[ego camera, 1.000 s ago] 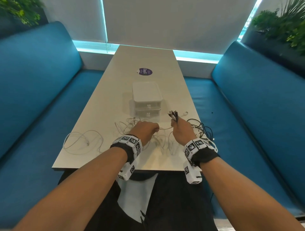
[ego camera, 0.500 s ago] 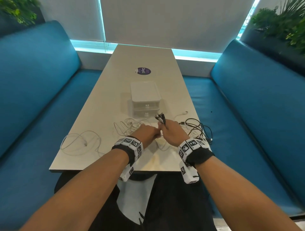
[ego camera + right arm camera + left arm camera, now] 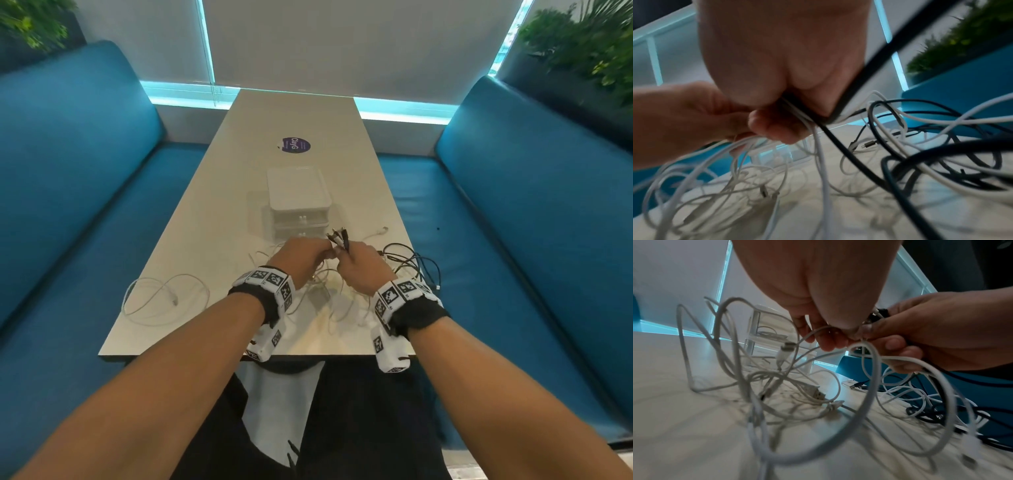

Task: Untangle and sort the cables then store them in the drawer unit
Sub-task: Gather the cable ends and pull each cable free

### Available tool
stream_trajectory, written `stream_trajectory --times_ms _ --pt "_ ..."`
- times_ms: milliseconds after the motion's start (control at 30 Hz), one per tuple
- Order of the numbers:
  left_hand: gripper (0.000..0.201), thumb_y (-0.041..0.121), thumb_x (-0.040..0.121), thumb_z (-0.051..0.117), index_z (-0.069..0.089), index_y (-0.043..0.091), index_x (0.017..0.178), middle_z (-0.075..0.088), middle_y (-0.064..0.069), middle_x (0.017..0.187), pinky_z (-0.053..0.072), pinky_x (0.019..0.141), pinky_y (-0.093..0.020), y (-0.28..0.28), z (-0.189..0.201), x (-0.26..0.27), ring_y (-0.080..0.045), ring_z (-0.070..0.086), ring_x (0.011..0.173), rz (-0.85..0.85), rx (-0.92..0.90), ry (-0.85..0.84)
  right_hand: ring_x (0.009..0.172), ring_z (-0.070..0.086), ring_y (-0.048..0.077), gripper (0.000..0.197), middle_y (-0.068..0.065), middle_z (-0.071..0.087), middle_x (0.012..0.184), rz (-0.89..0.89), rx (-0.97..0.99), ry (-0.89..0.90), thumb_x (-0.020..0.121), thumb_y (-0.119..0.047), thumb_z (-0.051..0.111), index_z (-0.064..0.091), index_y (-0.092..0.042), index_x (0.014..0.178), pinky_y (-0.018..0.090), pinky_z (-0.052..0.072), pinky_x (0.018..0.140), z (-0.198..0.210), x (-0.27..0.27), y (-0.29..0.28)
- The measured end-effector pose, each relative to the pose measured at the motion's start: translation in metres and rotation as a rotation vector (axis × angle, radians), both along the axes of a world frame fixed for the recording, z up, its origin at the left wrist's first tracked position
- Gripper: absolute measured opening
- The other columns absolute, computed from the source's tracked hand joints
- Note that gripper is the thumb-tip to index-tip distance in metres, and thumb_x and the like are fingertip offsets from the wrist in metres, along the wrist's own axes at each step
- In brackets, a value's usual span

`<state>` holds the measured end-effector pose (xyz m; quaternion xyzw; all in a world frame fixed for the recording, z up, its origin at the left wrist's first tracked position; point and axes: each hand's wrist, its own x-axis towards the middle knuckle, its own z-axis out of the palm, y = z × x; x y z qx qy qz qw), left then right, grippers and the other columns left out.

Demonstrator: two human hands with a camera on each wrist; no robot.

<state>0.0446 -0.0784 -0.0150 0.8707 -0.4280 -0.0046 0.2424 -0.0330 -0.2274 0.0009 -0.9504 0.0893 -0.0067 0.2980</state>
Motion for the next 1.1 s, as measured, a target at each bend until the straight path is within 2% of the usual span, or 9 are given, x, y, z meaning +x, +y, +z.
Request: stream_trajectory --times_ms 133,300,433,533,633,767,867,967,1100 --pt "0.017 0.011 0.097 0.052 0.067 0.018 0.091 0.069 0.0 0.083 0.052 0.07 -0.039 0.002 -0.003 0.004 -0.024 0.063 0.076 0.015 -0.043 0.009 0.084 0.062 0.024 0.027 0.005 0.068 0.09 0.024 0.007 0.016 0.102 -0.027 0.044 0.069 -0.016 0.104 0.031 0.041 0.072 0.002 0.0 -0.009" --pt "0.021 0.029 0.104 0.047 0.063 0.019 0.094 0.069 0.002 0.089 0.042 0.083 -0.035 -0.003 -0.006 0.005 -0.028 0.06 0.082 0.109 0.037 -0.159 0.075 0.06 0.032 0.024 0.01 0.061 0.086 0.017 -0.389 -0.045 0.104 -0.034 0.04 0.052 -0.016 0.113 0.037 0.046 0.063 -0.005 -0.002 -0.018" --pt "0.016 0.018 0.102 0.05 0.06 0.027 0.093 0.067 0.01 0.087 0.027 0.088 -0.034 -0.004 -0.008 0.011 -0.02 0.063 0.081 0.143 0.167 -0.319 0.072 0.063 0.032 0.019 0.01 0.063 0.084 -0.097 -0.574 -0.032 0.104 -0.026 0.038 0.048 -0.014 0.115 0.039 0.052 0.061 -0.007 -0.009 -0.031" --pt "0.017 0.027 0.104 0.045 0.059 0.029 0.094 0.066 0.008 0.085 0.026 0.092 -0.037 -0.003 -0.006 0.012 -0.019 0.061 0.084 0.176 0.203 -0.325 0.074 0.065 0.033 0.016 0.011 0.064 0.086 -0.163 -0.631 -0.005 0.1 -0.015 0.039 0.048 -0.012 0.112 0.036 0.047 0.058 -0.007 -0.013 -0.04" --pt "0.02 0.03 0.105 0.041 0.06 0.027 0.1 0.066 0.007 0.091 0.029 0.098 -0.041 -0.001 -0.008 0.011 -0.02 0.06 0.088 0.179 0.229 -0.344 0.078 0.065 0.034 0.018 0.013 0.063 0.09 -0.217 -0.601 0.033 0.098 -0.012 0.038 0.05 -0.012 0.112 0.038 0.048 0.061 -0.004 -0.014 -0.043" --pt "0.018 0.023 0.105 0.041 0.058 0.027 0.1 0.067 0.007 0.092 0.03 0.102 -0.039 0.0 -0.011 0.011 -0.02 0.058 0.078 0.156 0.228 -0.297 0.078 0.061 0.034 0.021 0.013 0.063 0.09 -0.249 -0.399 -0.046 0.104 -0.026 0.037 0.051 -0.012 0.109 0.04 0.049 0.065 0.002 -0.011 -0.036" --pt "0.018 0.022 0.104 0.042 0.059 0.026 0.1 0.068 0.005 0.094 0.032 0.099 -0.039 -0.001 -0.013 0.009 -0.022 0.058 0.078 0.136 0.27 -0.28 0.073 0.059 0.034 0.026 0.015 0.065 0.089 -0.142 -0.304 -0.108 0.105 -0.032 0.038 0.054 -0.012 0.11 0.039 0.048 0.064 0.001 -0.005 -0.021" --pt "0.022 0.026 0.106 0.038 0.06 0.025 0.103 0.069 0.003 0.096 0.031 0.1 -0.039 -0.005 -0.01 0.004 -0.023 0.06 0.081 0.103 0.272 -0.263 0.084 0.063 0.037 0.025 0.017 0.068 0.094 0.026 -0.243 -0.074 0.103 -0.029 0.043 0.059 -0.011 0.111 0.037 0.047 0.067 -0.007 -0.001 -0.006" --pt "0.024 0.025 0.107 0.038 0.062 0.025 0.11 0.066 0.005 0.099 0.03 0.103 -0.037 -0.003 -0.011 0.004 -0.023 0.061 0.087 0.069 0.266 -0.258 0.086 0.064 0.034 0.023 0.014 0.071 0.096 0.074 -0.164 -0.045 0.102 -0.027 0.046 0.062 -0.014 0.113 0.037 0.047 0.068 -0.014 0.003 -0.003"
